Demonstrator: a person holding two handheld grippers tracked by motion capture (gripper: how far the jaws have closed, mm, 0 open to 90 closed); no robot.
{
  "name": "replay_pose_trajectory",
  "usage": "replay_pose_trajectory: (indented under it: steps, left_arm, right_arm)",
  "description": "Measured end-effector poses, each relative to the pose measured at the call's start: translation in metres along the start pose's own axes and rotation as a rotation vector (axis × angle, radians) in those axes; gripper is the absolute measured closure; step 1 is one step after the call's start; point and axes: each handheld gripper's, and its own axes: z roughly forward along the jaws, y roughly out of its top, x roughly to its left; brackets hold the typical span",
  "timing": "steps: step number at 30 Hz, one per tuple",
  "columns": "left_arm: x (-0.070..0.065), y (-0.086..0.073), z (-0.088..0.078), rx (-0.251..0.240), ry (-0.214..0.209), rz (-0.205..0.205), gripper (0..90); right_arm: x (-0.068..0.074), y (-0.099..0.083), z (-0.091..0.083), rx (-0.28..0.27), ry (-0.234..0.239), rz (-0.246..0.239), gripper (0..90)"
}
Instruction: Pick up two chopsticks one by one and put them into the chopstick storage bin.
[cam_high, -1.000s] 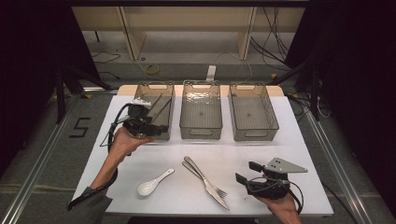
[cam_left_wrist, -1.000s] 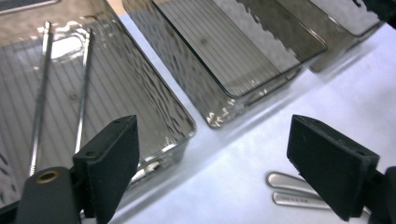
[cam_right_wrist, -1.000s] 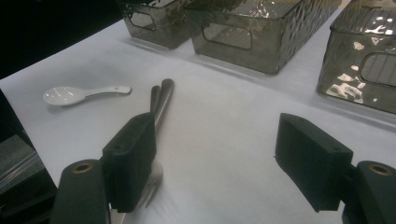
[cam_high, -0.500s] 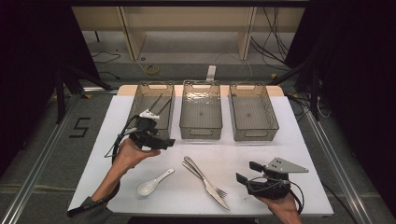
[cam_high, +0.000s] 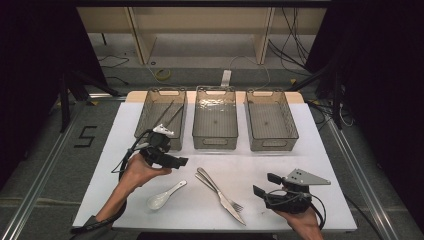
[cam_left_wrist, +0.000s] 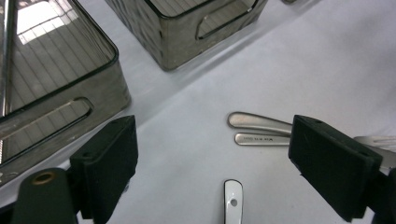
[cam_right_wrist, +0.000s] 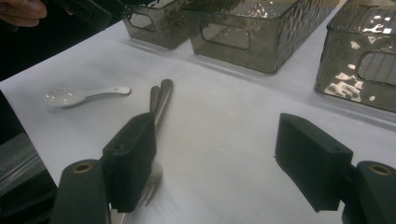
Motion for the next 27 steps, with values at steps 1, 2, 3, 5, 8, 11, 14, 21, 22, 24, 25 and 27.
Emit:
replay_pose_trajectory:
  steps: [1, 2, 3, 5, 8, 11, 14, 21, 22, 24, 25, 27]
  left_arm:
    - [-0.001, 0.0, 0.001, 0.01, 0.002, 0.003, 15.4]
    - [-0.001, -0.001, 0.001, 0.022, 0.005, 0.01, 15.5]
    - [-0.002, -0.002, 0.001, 0.026, 0.005, 0.013, 15.6]
    - [-0.002, -0.004, 0.003, 0.039, 0.005, 0.015, 15.6]
    - [-0.003, -0.009, 0.004, 0.063, -0.002, 0.018, 15.8]
    - [-0.004, -0.016, 0.008, 0.087, -0.003, 0.02, 16.1]
    - [-0.005, -0.022, 0.011, 0.116, 0.019, 0.025, 16.2]
    - [-0.004, -0.034, 0.01, 0.169, 0.016, 0.03, 17.2]
    - [-0.004, -0.034, 0.01, 0.169, 0.016, 0.03, 17.4]
    - [-0.007, -0.038, 0.013, 0.199, 0.021, 0.043, 17.6]
    - [-0.008, -0.039, 0.013, 0.202, 0.021, 0.049, 17.8]
    - [-0.01, -0.041, 0.015, 0.215, 0.015, 0.053, 18.1]
  right_arm:
    - [0.0, 0.0, 0.0, 0.0, 0.001, -0.001, 30.0]
    - [0.0, 0.0, 0.0, 0.001, 0.001, -0.002, 30.1]
    - [0.0, 0.0, 0.0, 0.001, 0.001, -0.001, 30.1]
    - [0.0, 0.0, 0.0, 0.003, 0.001, 0.0, 30.1]
    - [0.0, 0.0, 0.001, 0.002, 0.002, 0.002, 30.1]
    - [0.0, -0.001, 0.001, 0.013, 0.002, 0.002, 30.1]
    - [-0.001, -0.001, 0.001, 0.012, -0.001, 0.002, 30.1]
    - [0.0, -0.001, 0.002, 0.018, -0.004, -0.002, 30.1]
    - [0.0, -0.001, 0.002, 0.018, -0.004, -0.003, 30.1]
    - [0.0, -0.001, 0.002, 0.018, -0.006, -0.001, 30.1]
    - [0.0, -0.001, 0.002, 0.017, -0.007, -0.001, 30.1]
    - [0.0, 0.0, 0.003, 0.018, -0.007, 0.001, 30.1]
